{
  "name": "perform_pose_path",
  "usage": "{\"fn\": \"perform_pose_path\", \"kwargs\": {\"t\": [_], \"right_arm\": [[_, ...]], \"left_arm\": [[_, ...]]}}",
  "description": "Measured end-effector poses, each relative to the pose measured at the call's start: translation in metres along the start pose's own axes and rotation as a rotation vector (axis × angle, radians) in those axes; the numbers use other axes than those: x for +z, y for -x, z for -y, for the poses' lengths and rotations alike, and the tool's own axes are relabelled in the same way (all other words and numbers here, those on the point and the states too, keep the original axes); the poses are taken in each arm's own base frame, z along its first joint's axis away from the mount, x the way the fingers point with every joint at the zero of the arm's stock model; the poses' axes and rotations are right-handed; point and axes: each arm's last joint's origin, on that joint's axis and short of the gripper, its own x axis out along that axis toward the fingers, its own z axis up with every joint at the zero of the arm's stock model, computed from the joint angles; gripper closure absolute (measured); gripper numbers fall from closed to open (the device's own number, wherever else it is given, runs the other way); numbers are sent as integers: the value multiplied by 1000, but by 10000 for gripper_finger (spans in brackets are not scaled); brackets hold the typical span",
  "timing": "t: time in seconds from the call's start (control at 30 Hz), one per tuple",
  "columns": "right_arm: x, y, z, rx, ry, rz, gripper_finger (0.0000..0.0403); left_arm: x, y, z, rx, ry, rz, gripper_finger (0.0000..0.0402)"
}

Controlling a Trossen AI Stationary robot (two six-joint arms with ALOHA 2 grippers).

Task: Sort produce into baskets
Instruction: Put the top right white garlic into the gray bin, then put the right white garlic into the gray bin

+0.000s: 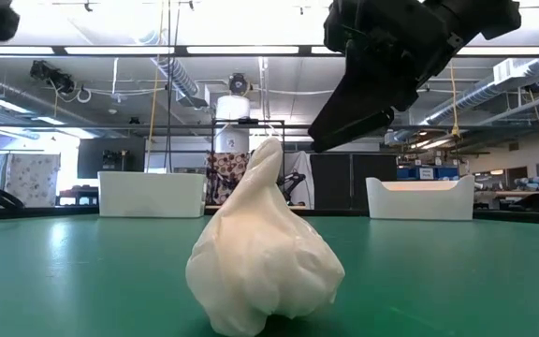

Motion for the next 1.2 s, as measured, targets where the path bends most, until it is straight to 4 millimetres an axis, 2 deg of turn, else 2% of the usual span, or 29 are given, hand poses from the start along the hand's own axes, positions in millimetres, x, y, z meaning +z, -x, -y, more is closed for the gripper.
{"fn": "perform_pose_path", "kwargs": {"t": [0.17,0.33,0.43,0.6,0.67,0.8,0.93,1.07,1.2], "right_arm": [[2,0,-3,20,-55,29,173],[-2,2,-6,44,-47,-6,172],[-10,2,-7,111,-90,-128,173],[-34,10,-2,180,-253,-514,173],[-39,15,0,150,-312,-629,173],[-44,29,8,-30,-420,-826,173],[-44,51,8,-222,-456,-993,173],[-46,68,-12,-272,-441,-1047,174],[-54,79,-46,-164,-458,-1060,173]], "left_arm": [[1,-4,2,-33,-79,-75,184],[7,2,-3,-65,-150,-89,170],[16,14,-2,-91,-191,-29,169],[22,35,-2,-36,-245,81,169],[25,38,-3,19,-280,142,169],[39,41,-8,138,-303,307,169],[62,33,-8,68,-334,478,169],[85,21,-3,-42,-440,723,169],[99,14,-3,-32,-478,960,169]]}}
